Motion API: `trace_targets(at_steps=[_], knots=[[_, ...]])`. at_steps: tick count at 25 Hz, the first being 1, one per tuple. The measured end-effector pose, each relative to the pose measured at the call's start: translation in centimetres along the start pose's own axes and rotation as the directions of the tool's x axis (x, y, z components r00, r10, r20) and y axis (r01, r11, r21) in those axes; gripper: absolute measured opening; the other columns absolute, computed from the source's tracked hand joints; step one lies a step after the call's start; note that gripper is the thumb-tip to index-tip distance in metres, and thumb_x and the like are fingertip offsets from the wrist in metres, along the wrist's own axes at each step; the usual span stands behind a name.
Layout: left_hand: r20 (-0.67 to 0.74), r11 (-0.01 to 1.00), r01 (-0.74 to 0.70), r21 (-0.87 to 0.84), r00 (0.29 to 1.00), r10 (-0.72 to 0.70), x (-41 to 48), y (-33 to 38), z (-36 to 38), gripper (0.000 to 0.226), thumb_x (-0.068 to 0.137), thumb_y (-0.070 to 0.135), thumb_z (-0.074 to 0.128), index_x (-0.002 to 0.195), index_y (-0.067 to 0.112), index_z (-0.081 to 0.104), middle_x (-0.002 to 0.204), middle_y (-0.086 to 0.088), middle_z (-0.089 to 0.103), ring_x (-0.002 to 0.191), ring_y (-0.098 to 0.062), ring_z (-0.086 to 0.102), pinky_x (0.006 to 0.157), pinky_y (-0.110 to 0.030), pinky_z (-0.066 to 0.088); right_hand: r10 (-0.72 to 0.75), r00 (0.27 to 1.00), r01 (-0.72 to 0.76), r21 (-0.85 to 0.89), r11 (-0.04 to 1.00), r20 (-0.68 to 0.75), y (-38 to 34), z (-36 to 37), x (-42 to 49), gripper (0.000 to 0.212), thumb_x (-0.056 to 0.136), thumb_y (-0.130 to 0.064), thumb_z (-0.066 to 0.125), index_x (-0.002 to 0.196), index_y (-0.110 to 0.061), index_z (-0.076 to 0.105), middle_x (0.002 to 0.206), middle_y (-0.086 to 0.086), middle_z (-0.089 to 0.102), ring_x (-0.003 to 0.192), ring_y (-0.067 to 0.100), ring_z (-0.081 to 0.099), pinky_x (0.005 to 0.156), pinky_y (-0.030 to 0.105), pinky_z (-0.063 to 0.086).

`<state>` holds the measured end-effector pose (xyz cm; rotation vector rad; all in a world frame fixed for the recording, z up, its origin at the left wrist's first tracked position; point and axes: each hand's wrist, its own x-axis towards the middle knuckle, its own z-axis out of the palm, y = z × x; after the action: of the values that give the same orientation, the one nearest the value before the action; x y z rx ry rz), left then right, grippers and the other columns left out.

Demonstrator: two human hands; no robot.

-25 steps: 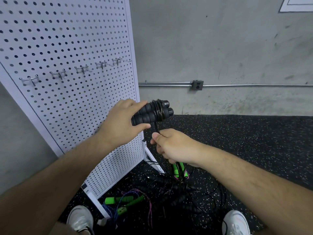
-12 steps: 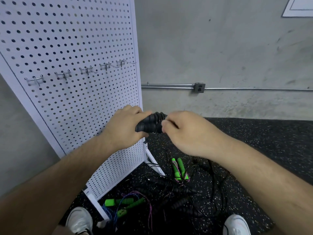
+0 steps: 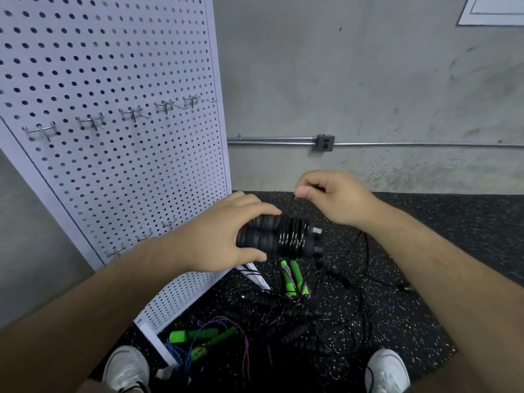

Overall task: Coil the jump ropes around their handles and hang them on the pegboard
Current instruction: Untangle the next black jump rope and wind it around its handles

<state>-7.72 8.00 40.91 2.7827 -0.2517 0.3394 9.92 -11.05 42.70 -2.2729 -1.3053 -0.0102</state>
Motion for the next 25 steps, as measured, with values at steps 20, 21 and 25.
trace_targets(at_steps=[20,21,25], knots=[[-0.249,0.939,0.328,0.106,0.923,-0.294,0.1,-6.1,-1.0,0.062,0.076,0.035,0.086,0.129,0.032,0.056,0.115,0.01,0.06,0.11,-0.014,0.048,0.101,-0.044,0.043,0.04,0.928,-0.152,0.278,0.949,0.37,-10.2,3.8,-4.5,0.035,0.106,-0.045,0.037,0.081,-0.027,0.054,0.067,0.0,0.056,0.052,0.012,0.049,0.051,0.031,0.043],[-0.243,0.939,0.324,0.114,0.926,-0.29,0.2,-6.2,-0.9,0.06,0.076,0.034,0.086,0.128,0.032,0.057,0.114,0.01,0.06,0.108,-0.014,0.048,0.1,-0.044,0.043,0.031,0.935,-0.134,0.271,0.953,0.354,-10.5,2.6,-4.6,0.034,0.106,-0.044,0.038,0.085,-0.026,0.058,0.065,-0.002,0.055,0.049,0.009,0.048,0.049,0.029,0.043],[-0.192,0.956,0.255,0.146,0.955,-0.225,0.4,-5.5,-0.3,0.057,0.075,0.032,0.086,0.124,0.036,0.057,0.107,0.014,0.059,0.102,-0.012,0.049,0.095,-0.043,0.045,-0.016,0.989,0.017,-0.005,1.0,0.149,-9.3,0.1,-3.6,0.032,0.106,-0.039,0.041,0.095,-0.021,0.064,0.062,-0.007,0.052,0.05,0.003,0.046,0.047,0.024,0.036]])
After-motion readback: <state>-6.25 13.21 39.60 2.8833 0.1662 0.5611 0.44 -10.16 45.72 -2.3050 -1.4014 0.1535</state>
